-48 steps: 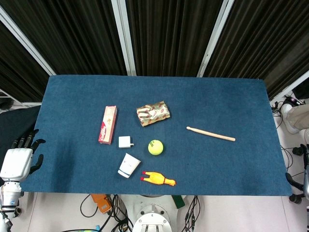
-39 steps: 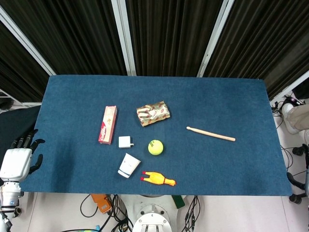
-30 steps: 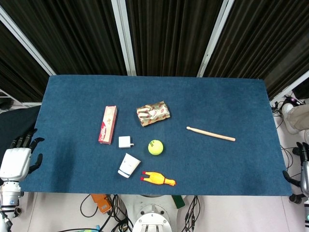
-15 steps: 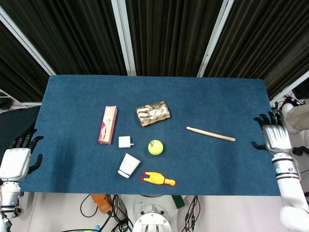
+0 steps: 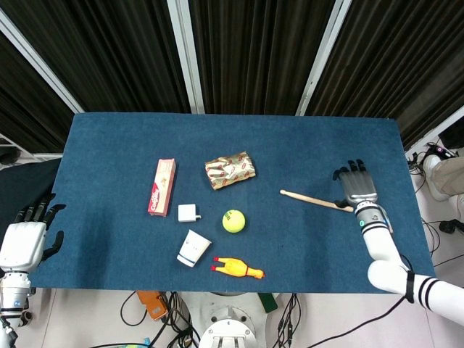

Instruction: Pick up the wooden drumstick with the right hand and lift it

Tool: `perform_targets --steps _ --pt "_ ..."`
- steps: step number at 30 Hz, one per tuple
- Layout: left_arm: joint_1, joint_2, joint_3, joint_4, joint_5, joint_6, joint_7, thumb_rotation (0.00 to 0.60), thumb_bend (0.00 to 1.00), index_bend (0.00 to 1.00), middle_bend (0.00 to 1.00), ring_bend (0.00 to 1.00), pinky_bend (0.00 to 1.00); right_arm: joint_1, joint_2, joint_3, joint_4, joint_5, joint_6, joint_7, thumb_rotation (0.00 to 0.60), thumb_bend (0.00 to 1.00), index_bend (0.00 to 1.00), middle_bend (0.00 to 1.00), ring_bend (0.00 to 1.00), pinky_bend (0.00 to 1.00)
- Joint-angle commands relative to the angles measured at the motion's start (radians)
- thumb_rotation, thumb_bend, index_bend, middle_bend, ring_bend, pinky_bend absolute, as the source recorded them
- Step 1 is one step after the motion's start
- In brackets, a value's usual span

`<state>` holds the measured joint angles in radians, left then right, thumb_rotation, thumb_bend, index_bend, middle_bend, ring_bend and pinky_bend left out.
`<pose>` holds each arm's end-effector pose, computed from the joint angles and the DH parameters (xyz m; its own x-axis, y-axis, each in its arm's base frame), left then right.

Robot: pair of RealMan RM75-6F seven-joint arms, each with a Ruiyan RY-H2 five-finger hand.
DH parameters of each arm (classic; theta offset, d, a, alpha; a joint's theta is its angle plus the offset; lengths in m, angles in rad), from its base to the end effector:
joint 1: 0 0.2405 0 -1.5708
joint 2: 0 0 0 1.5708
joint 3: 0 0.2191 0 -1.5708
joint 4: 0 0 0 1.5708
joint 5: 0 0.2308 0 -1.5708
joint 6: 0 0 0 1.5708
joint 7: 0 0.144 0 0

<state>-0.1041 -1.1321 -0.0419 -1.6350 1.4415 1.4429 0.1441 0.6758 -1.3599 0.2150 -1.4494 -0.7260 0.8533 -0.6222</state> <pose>-0.2866 0.1827 0.1140 0.4867 0.0519 0.8721 0.8725 0.0221 -0.4882 -0.2203 -0.3525 0.0272 0.5736 -0.3635 0.7341 -0.7992 -0.0518 0.5988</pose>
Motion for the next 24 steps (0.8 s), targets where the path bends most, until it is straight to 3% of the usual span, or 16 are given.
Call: perform_targets --steps 1,11,16,24 --pt "0.0 0.0 0.001 0.0 0.001 0.0 -0.001 0.6 0.42 0.21 0.08 0.1 0.15 0.017 -0.015 -0.02 0.006 0.02 -0.008 -0.016 0.6 0.33 0.43 0.34 0.14 0.0" --pt "0.0 0.0 0.001 -0.001 -0.001 -0.002 0.0 0.6 0.42 0.21 0.08 0.1 0.15 0.048 -0.047 -0.05 0.025 0.028 0.002 0.001 0.6 0.37 0.45 0.38 0.18 0.0" --pt "0.0 0.002 0.001 -0.002 -0.001 -0.002 0.002 0.6 0.42 0.21 0.08 0.1 0.15 0.056 -0.06 -0.067 0.037 0.025 0.006 0.007 0.6 0.37 0.37 0.44 0.21 0.0" --pt "-0.001 0.003 0.002 -0.002 -0.001 -0.004 0.003 0.6 0.42 0.21 0.08 0.1 0.15 0.07 -0.077 -0.082 0.046 0.019 0.011 0.017 0.6 0.37 0.42 0.47 0.23 0.0"
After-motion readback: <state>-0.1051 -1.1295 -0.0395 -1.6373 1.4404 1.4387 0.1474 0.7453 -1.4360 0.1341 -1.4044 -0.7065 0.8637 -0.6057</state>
